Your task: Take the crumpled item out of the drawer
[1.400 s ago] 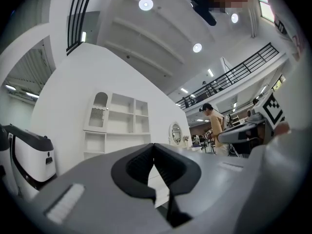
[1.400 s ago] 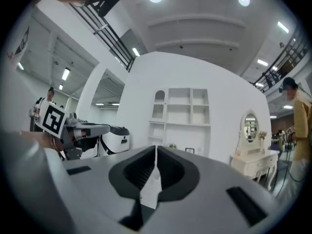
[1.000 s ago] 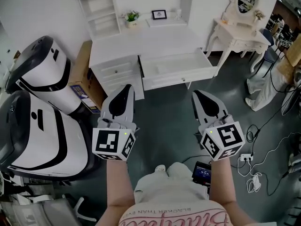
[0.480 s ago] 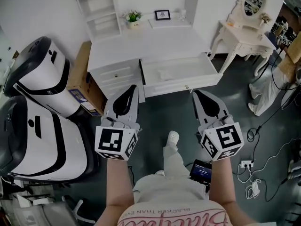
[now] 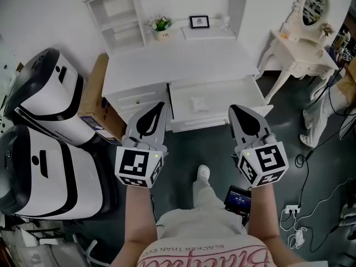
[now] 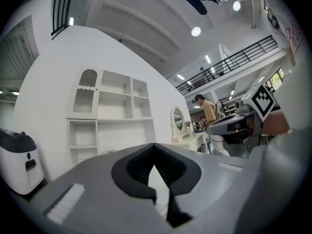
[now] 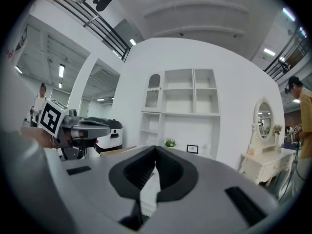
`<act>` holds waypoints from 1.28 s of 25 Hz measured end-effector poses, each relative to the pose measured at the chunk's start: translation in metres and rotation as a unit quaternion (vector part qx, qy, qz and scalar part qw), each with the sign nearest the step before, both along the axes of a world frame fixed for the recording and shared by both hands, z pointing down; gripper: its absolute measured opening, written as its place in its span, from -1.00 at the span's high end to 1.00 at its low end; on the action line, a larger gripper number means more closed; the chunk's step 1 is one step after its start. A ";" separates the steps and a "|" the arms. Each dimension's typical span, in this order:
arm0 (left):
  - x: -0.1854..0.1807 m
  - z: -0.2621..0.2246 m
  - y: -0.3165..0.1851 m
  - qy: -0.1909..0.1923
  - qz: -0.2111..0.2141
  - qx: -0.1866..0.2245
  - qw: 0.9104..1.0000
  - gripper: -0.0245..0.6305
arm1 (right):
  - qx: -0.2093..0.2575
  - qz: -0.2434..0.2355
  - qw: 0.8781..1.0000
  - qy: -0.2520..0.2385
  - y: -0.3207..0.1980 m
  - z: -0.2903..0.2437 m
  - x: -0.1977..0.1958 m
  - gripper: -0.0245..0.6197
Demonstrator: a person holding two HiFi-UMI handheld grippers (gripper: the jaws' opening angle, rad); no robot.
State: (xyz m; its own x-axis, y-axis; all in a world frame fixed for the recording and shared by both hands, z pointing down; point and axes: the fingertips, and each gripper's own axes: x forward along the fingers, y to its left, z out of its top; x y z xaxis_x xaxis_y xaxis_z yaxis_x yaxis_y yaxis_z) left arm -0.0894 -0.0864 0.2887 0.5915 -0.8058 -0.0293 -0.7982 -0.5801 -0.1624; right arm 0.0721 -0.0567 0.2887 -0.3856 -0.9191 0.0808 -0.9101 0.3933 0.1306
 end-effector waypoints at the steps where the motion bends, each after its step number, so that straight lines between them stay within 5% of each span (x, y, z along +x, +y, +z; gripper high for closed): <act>1: 0.001 0.000 -0.012 0.000 -0.005 -0.001 1.000 0.92 | -0.001 -0.002 1.000 0.000 -0.013 0.000 0.003 0.90; 15: 0.037 0.016 -0.168 0.014 -0.044 -0.031 0.998 0.91 | -0.052 -0.030 0.998 -0.010 -0.188 0.020 0.045 0.88; 17: 0.043 0.019 -0.183 0.017 -0.045 -0.035 0.998 0.91 | -0.077 -0.044 0.996 -0.016 -0.201 0.031 0.048 0.47; 22: 0.054 0.022 -0.212 0.018 -0.053 -0.040 0.998 0.91 | -0.126 -0.062 0.990 -0.034 -0.233 0.050 0.058 -0.02; 32: 0.055 0.036 -0.242 0.005 -0.065 -0.063 0.996 0.91 | -0.170 -0.075 0.982 -0.024 -0.266 0.082 0.056 -0.08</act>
State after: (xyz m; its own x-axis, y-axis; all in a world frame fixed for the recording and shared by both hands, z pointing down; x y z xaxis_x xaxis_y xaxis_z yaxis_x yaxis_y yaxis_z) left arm -0.0344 -0.3287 0.3245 0.4816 -0.8734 0.0726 -0.8693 -0.4866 -0.0866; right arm 0.1276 -0.3231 0.3710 -0.5246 -0.7752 0.3519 -0.8410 0.5361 -0.0726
